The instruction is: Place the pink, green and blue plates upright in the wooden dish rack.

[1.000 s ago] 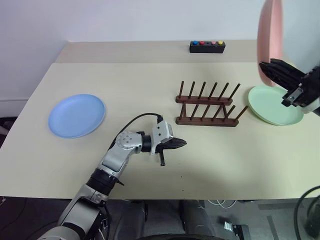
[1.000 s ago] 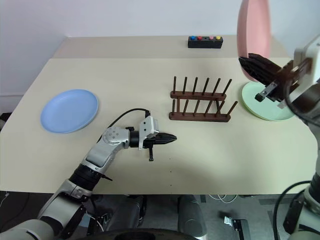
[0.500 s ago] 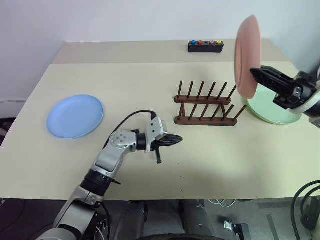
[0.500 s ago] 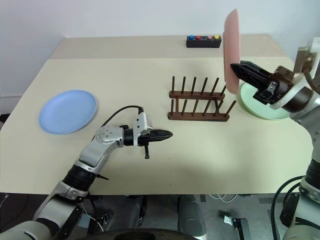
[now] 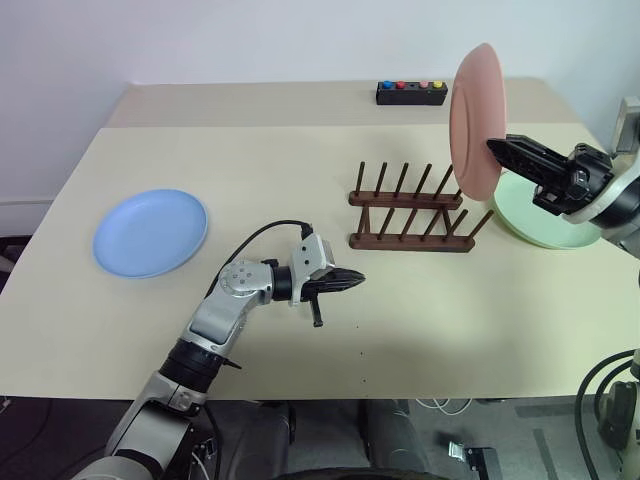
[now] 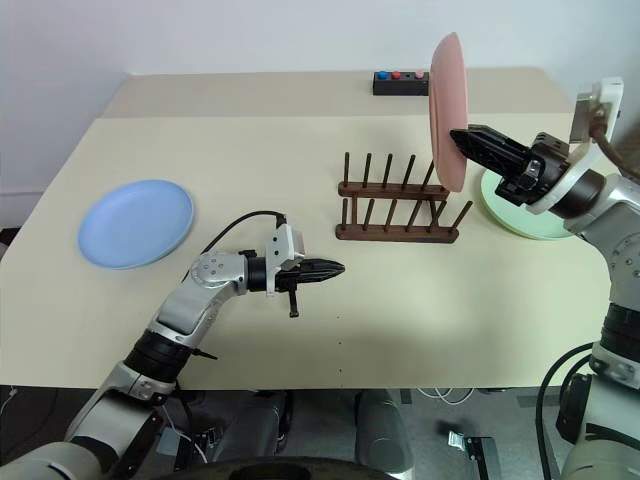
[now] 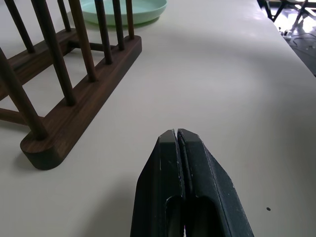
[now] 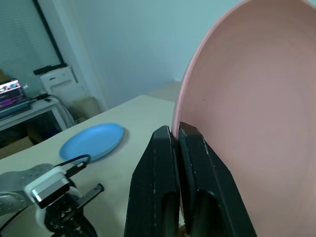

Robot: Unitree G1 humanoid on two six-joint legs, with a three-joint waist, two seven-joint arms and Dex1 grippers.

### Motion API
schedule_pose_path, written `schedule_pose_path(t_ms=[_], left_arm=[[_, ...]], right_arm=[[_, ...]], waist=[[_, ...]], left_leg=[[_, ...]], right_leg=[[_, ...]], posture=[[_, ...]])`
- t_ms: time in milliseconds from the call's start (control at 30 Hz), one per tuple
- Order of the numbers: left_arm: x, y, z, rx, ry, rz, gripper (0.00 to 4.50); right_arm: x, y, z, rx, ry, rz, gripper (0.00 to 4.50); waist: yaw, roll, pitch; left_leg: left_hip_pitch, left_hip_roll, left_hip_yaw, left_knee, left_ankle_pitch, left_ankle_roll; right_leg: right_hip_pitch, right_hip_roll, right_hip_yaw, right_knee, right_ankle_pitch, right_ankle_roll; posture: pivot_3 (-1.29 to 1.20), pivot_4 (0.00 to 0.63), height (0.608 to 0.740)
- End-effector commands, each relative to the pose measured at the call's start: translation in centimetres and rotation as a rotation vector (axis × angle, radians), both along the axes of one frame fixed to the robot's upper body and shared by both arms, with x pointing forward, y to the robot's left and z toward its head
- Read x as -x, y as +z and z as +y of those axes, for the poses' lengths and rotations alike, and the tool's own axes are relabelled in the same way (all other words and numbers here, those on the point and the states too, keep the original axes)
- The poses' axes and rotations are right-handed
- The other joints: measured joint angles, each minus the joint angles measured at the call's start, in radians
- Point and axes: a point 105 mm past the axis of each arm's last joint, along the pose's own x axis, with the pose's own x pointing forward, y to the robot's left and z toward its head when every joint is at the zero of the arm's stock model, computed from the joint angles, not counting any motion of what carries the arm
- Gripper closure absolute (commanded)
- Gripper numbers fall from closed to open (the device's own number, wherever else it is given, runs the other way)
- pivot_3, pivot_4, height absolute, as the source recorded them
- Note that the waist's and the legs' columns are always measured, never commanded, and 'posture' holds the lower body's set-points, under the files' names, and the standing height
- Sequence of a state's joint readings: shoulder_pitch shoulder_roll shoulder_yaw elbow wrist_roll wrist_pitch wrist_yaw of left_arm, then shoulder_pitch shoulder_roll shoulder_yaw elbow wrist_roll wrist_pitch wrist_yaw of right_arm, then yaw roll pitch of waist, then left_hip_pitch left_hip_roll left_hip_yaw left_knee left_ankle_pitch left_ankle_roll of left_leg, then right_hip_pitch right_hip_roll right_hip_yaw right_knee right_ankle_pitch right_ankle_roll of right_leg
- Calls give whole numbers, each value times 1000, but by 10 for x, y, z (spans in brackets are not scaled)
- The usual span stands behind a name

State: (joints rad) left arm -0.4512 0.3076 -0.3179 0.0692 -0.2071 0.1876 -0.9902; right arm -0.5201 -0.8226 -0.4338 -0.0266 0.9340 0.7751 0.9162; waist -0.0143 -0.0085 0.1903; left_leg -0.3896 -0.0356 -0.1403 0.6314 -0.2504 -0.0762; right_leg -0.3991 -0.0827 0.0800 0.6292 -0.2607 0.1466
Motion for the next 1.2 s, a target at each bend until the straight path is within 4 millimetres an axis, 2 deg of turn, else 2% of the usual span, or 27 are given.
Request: schedule_pose_path(t_ms=[33,800,1200], left_arm=[[1,12,0,23,-1,-45,4500],[0,10,3,6,8,-47,4500],[0,9,1,2,2,-45,4500]], right_arm=[[1,14,-5,-14,-10,-61,4401],[-1,-3,-27,-161,-45,45,4401],[0,-16,-34,-175,-65,88,4401]], waist=[[0,0,0],[0,0,0],[0,0,0]], left_leg=[[0,0,0,0,0,0],[0,0,0,0,0,0],[0,0,0,0,0,0]], right_leg=[[0,0,0,0,0,0],[0,0,0,0,0,0],[0,0,0,0,0,0]], posture=[[0,150,740],[0,150,740],[0,150,740]])
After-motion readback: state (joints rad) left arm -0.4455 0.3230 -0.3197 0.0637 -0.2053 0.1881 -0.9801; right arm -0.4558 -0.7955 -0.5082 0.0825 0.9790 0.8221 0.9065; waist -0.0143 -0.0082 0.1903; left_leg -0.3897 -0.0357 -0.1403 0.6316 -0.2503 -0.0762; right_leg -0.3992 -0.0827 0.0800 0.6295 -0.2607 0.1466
